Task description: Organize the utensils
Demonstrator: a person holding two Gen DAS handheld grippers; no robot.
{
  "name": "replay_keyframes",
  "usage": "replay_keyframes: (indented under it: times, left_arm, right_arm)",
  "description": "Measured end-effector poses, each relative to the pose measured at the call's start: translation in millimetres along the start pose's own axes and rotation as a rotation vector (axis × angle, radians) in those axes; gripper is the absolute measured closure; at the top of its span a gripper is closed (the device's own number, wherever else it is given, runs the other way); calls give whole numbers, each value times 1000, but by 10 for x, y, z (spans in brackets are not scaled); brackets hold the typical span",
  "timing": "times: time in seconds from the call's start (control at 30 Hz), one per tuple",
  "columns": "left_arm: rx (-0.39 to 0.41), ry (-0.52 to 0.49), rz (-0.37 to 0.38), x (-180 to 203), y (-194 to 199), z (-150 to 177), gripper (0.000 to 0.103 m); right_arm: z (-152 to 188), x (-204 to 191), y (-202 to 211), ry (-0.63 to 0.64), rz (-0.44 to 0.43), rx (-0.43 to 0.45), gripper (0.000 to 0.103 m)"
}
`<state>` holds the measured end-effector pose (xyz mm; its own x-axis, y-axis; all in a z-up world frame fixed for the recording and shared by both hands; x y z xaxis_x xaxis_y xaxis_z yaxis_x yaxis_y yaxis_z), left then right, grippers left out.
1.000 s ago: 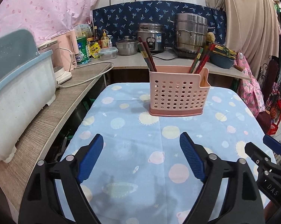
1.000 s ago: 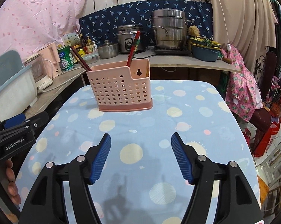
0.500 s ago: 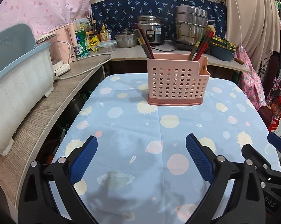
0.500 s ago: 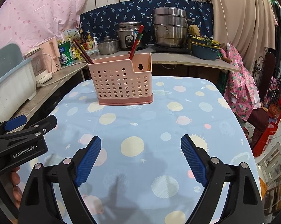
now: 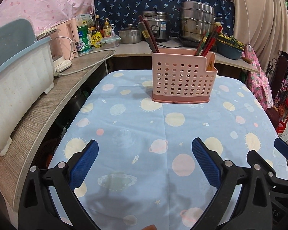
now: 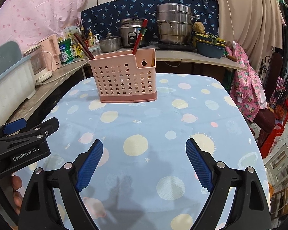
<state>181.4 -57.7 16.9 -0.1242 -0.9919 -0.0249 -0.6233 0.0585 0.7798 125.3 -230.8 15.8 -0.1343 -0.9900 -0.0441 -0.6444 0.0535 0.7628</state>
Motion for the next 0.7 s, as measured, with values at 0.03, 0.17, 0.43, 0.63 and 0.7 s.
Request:
replay_keyframes:
  times: [0.03,0.17,0.43,0.63,0.7]
  left_arm:
    - [0,-2,1,6,-5,-2,9]
    - [-4,-8,3,26,-27,-15,9]
    - [-11,2,0,-8,-77,-26,9]
    - [-13,-1,-2,-8,-109,-38,9]
    - [-12,-4,-5,-7,-115,-41,9]
  right_arm:
    - [-1,3,-9,0,2,-2,18]
    - [-12,2,-42,-2,5,-6,18]
    - [-35,-17,-108,8,9,-14,18]
    - [-57,-32,-137,10,9,-14,18]
    - [-63,-40,-143,9,9,-14,18]
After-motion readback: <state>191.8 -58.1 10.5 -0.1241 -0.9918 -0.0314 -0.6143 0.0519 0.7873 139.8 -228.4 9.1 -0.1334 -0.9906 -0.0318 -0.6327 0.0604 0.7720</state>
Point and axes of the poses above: each gripper's, at about its wrist camera, not at the fingertips, and y roughly against the way its jaws point, x to its right, z to its underside, the point moved 7 cm from there along -y, roughly the way its jaws point, and after that the axes turned 10 degrees about -x, right-handed, at the moved point
